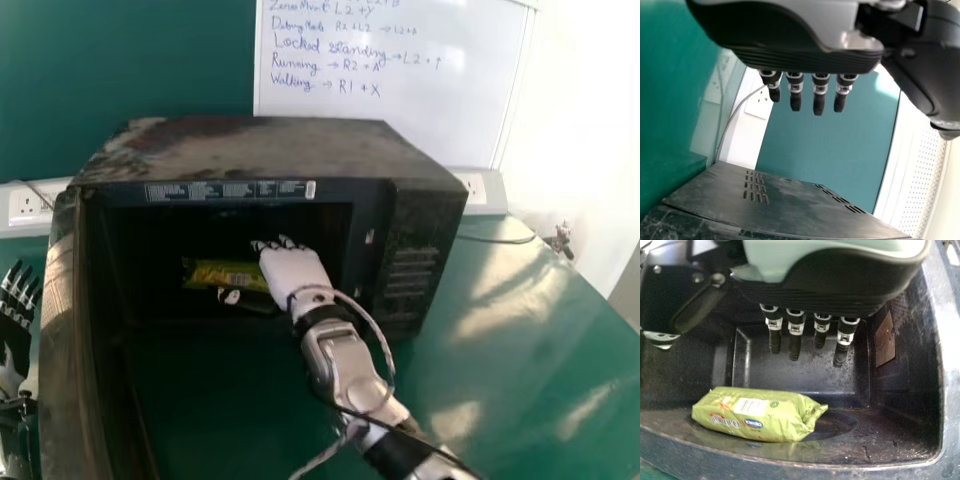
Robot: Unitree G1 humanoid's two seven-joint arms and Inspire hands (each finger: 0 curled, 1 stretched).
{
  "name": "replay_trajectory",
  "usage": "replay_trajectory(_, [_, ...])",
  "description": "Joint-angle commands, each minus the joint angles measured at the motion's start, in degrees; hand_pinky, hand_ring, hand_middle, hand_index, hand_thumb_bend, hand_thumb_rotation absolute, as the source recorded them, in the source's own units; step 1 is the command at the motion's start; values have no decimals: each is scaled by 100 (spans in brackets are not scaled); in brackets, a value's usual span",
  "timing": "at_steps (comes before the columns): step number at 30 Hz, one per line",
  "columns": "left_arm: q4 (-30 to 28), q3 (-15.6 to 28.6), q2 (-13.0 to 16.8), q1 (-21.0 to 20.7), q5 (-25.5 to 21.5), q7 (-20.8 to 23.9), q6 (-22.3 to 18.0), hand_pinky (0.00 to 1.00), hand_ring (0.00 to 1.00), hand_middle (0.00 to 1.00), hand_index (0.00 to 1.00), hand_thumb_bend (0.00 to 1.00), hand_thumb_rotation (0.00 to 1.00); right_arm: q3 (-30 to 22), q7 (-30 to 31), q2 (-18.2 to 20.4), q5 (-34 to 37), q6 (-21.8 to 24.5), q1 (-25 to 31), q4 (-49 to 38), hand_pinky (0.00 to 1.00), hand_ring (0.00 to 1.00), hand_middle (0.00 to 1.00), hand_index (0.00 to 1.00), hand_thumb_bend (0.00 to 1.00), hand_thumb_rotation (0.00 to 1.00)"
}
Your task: Put biscuit inside oven
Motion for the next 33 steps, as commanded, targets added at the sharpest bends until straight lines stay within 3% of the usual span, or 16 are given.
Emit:
replay_trajectory(1, [424,6,-529,467,-93,-17,10,34,57,65,76,28,75,-82,84,-100,-75,-10,142,-247,87,91,93,95,94,88])
replay_trajectory(12, [447,0,-512,451,-74,-25,-17,32,56,64,75,28,75,-427,306,-477,-122,-141,810,-1365,84,91,93,95,96,90])
replay_trajectory(17, [490,12,-491,430,-71,3,1,36,57,65,74,27,75,-537,407,-594,-251,-97,1133,-1873,85,90,94,95,96,92])
replay_trajectory(27, [545,26,-464,404,-75,-22,-23,34,57,65,74,26,75,-974,76,-780,-226,-488,1968,-2718,84,89,91,92,96,90])
replay_trajectory(33, [522,27,-469,415,-78,6,-4,41,59,67,75,27,75,-1227,-319,-898,-189,-848,2432,-3013,79,86,88,91,98,94])
